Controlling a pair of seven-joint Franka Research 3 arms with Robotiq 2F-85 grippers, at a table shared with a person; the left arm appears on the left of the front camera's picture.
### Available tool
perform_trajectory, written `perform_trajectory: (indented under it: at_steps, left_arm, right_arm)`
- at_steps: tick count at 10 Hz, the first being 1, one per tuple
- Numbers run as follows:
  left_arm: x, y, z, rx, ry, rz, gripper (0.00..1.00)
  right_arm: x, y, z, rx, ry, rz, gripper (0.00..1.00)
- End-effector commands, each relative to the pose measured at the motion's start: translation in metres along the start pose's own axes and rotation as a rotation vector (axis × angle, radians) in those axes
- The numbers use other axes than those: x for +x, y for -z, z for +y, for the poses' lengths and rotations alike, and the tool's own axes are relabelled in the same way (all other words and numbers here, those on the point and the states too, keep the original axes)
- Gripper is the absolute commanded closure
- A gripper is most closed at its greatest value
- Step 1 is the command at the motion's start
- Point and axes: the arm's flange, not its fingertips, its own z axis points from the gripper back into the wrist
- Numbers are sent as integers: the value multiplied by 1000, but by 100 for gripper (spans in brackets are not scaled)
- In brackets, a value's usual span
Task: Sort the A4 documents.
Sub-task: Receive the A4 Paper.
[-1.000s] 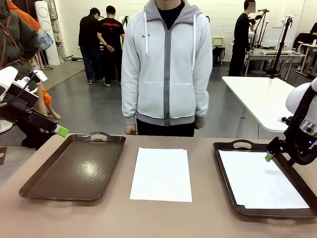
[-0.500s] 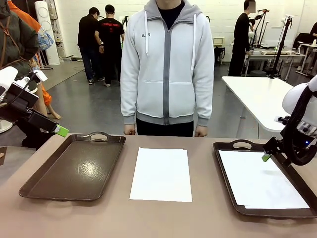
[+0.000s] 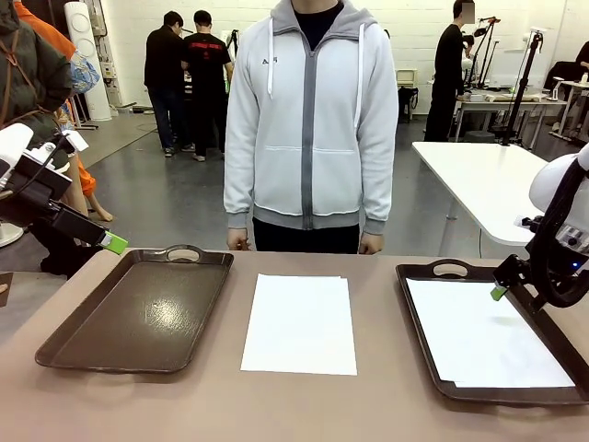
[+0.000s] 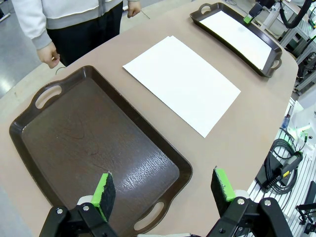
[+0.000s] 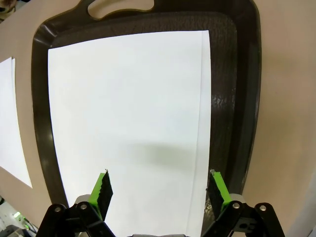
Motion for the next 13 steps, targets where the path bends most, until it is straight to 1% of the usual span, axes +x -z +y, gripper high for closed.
perform_trajectory:
  at_steps: [1,7,8,10,11,12,13]
  left_arm:
    - [-1,1,3,-16,12,-10,0]
    - [-1,1,3,-16,12,-10,0]
    - [-1,1,3,-16,12,-10,0]
    - [-1,1,3,-16,12,-10,0]
    - [-1,1,3,-16,12,-10,0]
    - [-1,1,3,-16,12,-10,0]
    - [-1,1,3,-16,12,-10,0]
  right_arm:
    - [-1,0,0,3,-2,7,0]
    - [0,0,0,0,0,0,0]
    - [-19,-17,18,-21,-55,-121,0]
    - [-48,-59,67,28,-284,-266,0]
    - [-57,-84,94,110,-435,-313,0]
    - [-61,-106,117,164,-562,-350,0]
    - [-66,-124,136,228,-709,-368,0]
